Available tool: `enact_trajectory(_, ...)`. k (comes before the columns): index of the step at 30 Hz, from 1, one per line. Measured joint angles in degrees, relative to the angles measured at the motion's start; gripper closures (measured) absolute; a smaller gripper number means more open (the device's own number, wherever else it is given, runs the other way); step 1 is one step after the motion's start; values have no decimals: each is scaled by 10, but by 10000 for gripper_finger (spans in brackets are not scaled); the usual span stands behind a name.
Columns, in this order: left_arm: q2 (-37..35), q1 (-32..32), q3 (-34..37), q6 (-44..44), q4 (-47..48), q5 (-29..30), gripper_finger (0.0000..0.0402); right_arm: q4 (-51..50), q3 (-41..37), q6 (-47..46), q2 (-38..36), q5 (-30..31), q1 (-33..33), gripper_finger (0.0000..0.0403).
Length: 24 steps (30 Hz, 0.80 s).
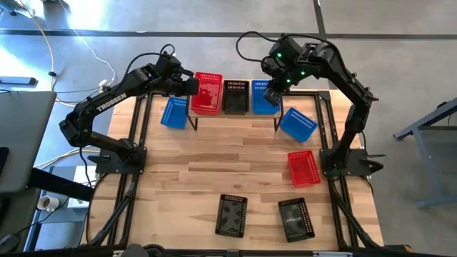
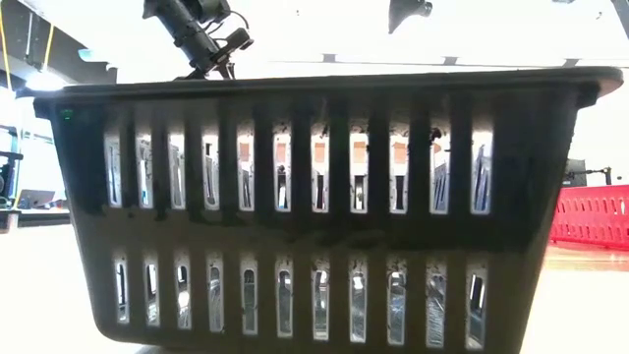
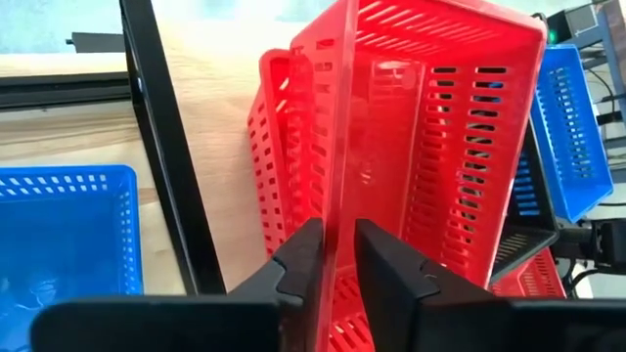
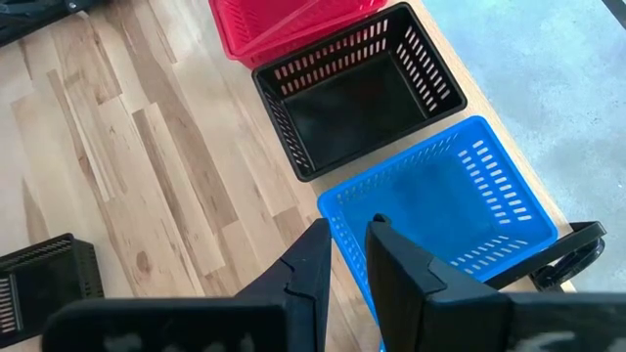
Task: Stack baskets on shelf by color
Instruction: Stack the left red bin on top of the red bin on the shelf
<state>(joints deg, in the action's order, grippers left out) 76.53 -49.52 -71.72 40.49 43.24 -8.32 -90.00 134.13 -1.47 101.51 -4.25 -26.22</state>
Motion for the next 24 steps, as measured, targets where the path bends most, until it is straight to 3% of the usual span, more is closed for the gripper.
enact_trajectory(9,0,0,0,-11,-4,4,343,0,0,0,0,0,0,348)
enact_trajectory(24,0,11,0,-47,-6,88,348,0,0,0,0,0,0,348)
